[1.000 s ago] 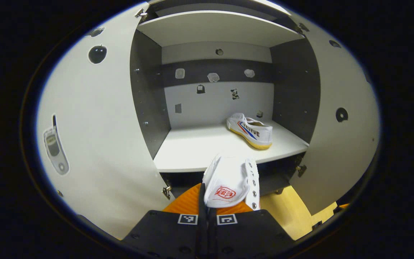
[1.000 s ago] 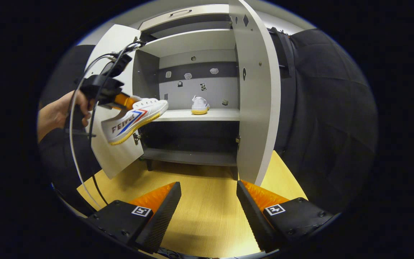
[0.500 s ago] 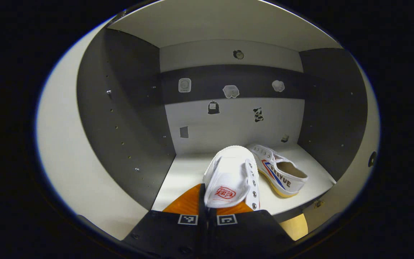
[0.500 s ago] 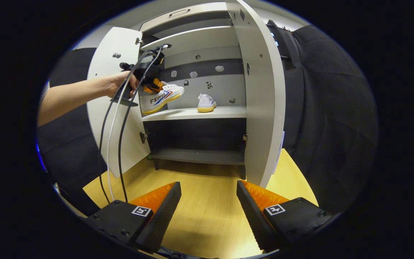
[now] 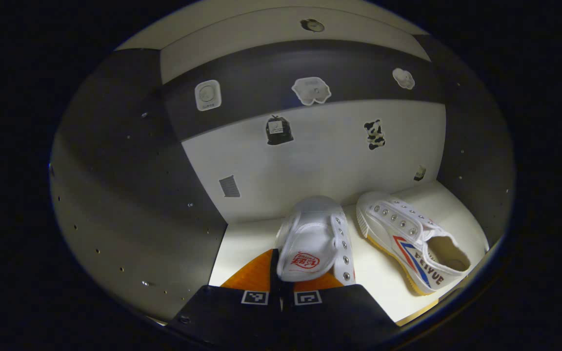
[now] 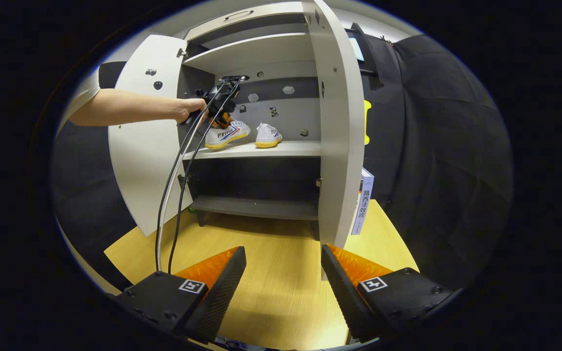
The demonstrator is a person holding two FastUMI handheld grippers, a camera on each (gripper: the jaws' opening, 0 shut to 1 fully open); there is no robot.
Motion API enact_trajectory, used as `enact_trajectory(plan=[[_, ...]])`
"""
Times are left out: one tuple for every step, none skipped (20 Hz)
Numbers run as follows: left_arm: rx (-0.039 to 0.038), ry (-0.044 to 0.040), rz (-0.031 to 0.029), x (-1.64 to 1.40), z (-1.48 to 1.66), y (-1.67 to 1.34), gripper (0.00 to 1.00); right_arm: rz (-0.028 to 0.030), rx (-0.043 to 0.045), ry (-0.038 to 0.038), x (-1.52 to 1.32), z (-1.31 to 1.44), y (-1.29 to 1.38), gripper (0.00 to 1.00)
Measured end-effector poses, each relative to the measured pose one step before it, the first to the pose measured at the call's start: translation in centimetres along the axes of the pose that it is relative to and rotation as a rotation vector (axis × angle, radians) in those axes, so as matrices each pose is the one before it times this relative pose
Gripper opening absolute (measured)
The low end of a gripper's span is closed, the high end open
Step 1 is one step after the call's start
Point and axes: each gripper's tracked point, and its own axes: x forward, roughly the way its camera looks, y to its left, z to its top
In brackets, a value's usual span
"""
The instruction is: Grab one shoe with the right hand and put it into the shoe cabinet, grab the other shoe with the left hand and put it into the shoe cabinet; then close the right door with the right hand and the left door with the left hand.
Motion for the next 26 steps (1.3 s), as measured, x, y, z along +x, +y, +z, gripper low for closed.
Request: enact_trajectory(plan=[[0.00998,0.01495,-0.00296,0.39,-0.175,-0.493,0.05,-0.00527,0.00608,0.00572,0.018,-0.171,-0.206,0.98],[0.00738,0.01728,-0.0082,0.425,-0.393,-0.383,0.05,-0.00674,0.00381,0.0012,0.018,-0.015,-0.15,0.98],[0.00339,0.00488,-0.00339,0.229,-0.169,-0.177,0.05,-0.00678,0.00192,-0.00286,-0.026,0.095,-0.099,0.98],[0.00047,-0.00032,0.00021,0.113,0.049,-0.084,0.05,-0.00599,-0.00141,-0.00406,-0.029,0.11,-0.104,0.98],[0.00564,0.0051,0.00077,0.078,-0.037,-0.038,0.05,-0.0043,-0.00394,-0.00347,-0.077,0.111,-0.076,0.98],[0.00627,0.00822,0.0024,-0.05,-0.24,-0.013,0.05,-0.0017,-0.00338,-0.00174,-0.059,0.001,0.017,0.99],[0.00528,0.00754,-0.00129,-0.194,-0.294,-0.06,0.09,-0.0007,-0.00152,0.00021,-0.047,-0.012,0.146,0.99],[0.00605,-0.00381,0.01367,-0.23,-0.142,0.278,0.11,-0.00041,-0.00051,0.00004,-0.023,0.076,0.067,0.98],[0.00219,-0.01136,0.00164,-0.555,-0.091,0.173,0.15,-0.00121,0.00077,-0.00239,-0.061,0.098,0.097,0.98],[0.00191,-0.01161,0.00697,-0.639,-0.023,0.294,0.17,-0.00096,0.00087,-0.00272,-0.013,0.12,0.1,0.98],[0.0078,-0.01421,0.0025,-0.786,-0.057,0.334,0.25,-0.00298,-0.00086,-0.00252,-0.094,0.131,0.008,0.98],[0.01945,-0.02751,0.00701,-1.113,0.213,0.485,0.4,-0.00602,-0.00327,-0.00449,-0.033,0.181,-0.026,0.98],[0.00937,-0.03726,0.00148,-1.233,0.352,0.375,0.54,-0.00466,-0.00019,-0.00701,0.027,0.278,0.005,0.99],[-0.01192,-0.02908,-0.01141,-1.529,0.024,-0.125,0.69,-0.001,0.00143,-0.00736,-0.167,0.226,0.11,0.98],[-0.02725,-0.02612,-0.02308,-1.663,-0.009,-0.456,0.83,-0.00082,-0.00086,-0.00614,-0.13,0.231,0.097,0.99],[-0.03039,-0.02971,-0.02237,-1.862,-0.005,-0.183,0.98,-0.00015,-0.00477,-0.00653,-0.098,0.324,0.172,0.98],[-0.03336,-0.03737,-0.02763,-1.984,0.134,-0.551,0.96,-0.00197,-0.00798,-0.00758,-0.165,0.374,0.216,0.99],[-0.02367,-0.0428,-0.02976,-2.07,0.266,-0.612,0.96,-0.00253,-0.0083,-0.00808,-0.174,0.396,0.194,0.99],[-0.00783,-0.04386,-0.02102,-2.124,0.341,-0.405,0.96,-0.00504,-0.00535,-0.00936,-0.278,0.44,0.178,0.98],[-0.00088,-0.03839,-0.01413,-2.149,0.158,-0.25,0.96,-0.00456,-0.00084,-0.00938,-0.237,0.453,0.105,0.98],[-0.00141,-0.03902,-0.00872,-2.17,0.245,-0.205,0.96,-0.00103,0.00181,-0.0084,-0.338,0.447,0.248,0.98],[-0.01218,-0.04032,-0.0079,-2.128,0.209,-0.284,0.96,-0.00334,0.00052,-0.00709,-0.316,0.456,0.227,0.98],[-0.02286,-0.02943,-0.01255,-2.104,-0.089,-0.348,0.96,-0.00598,-0.00305,-0.00552,-0.316,0.47,0.052,0.98],[-0.02674,-0.02257,-0.00978,-2.112,-0.352,-0.284,0.96,-0.01049,-0.00251,-0.00808,-0.368,0.563,-0.07,0.99],[-0.02411,-0.01558,-0.00302,-1.979,-0.441,-0.04,0.96,-0.01306,0.00155,-0.00911,-0.712,0.697,-0.151,0.99],[-0.01421,-0.01174,-0.00019,-1.858,-0.563,0.062,0.96,-0.01354,0.00275,-0.01435,-0.614,0.81,-0.2,0.98]])
